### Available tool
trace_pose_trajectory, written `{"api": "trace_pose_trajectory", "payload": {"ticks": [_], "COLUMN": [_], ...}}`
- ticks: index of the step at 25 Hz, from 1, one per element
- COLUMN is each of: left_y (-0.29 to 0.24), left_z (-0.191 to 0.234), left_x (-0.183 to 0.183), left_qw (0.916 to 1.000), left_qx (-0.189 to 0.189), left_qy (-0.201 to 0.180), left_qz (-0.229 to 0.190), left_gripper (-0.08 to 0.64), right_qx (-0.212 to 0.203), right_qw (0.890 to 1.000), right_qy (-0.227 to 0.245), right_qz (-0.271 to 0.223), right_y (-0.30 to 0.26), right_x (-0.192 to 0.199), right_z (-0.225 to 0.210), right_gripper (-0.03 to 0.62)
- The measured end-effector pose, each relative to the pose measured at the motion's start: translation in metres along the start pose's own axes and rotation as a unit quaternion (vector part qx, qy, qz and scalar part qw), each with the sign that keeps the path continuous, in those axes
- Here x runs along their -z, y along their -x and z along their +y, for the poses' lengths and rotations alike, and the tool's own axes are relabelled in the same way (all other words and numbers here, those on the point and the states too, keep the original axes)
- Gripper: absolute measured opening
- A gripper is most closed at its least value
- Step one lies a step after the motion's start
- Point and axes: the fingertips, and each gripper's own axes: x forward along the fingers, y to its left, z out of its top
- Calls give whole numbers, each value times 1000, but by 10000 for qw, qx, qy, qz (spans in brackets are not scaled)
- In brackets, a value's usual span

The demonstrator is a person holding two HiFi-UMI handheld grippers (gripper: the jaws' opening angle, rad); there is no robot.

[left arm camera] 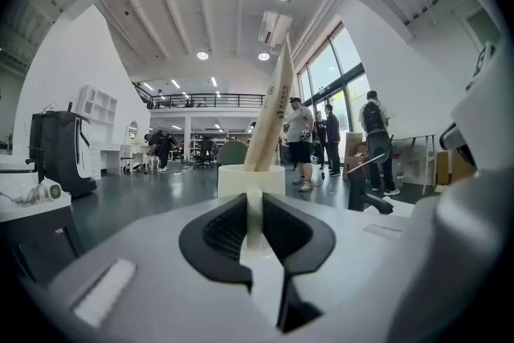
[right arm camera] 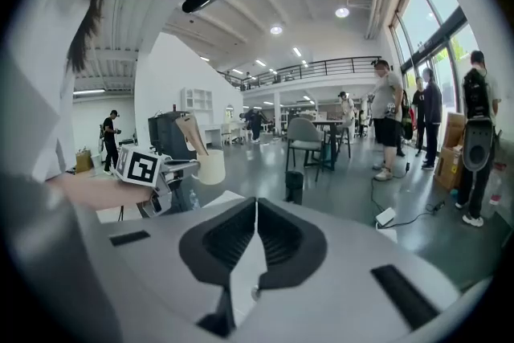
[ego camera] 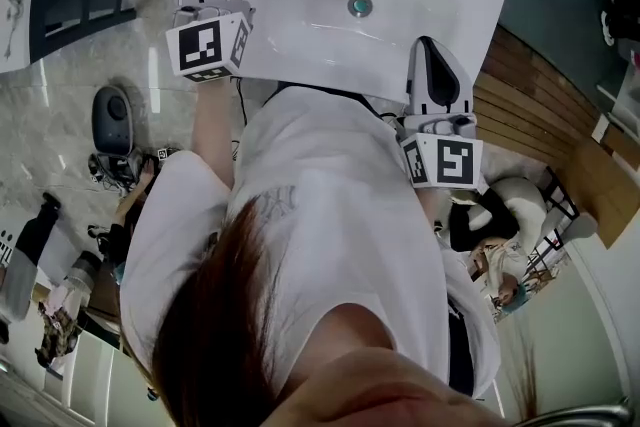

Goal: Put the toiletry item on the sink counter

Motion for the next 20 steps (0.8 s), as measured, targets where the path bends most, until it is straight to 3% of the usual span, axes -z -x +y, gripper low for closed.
{"api": "trace_pose_trajectory", "payload": {"ticks": [20], "left_y": [-36], "left_z": [-4], "left_x": [73], "left_qw": [9991], "left_qx": [213], "left_qy": [30], "left_qz": [361], "left_gripper": [48], "right_qx": [158], "right_qw": [9994], "right_qy": [26], "right_qz": [306], "right_y": [-3], "right_x": [8], "right_z": [-3], "right_gripper": [11]}}
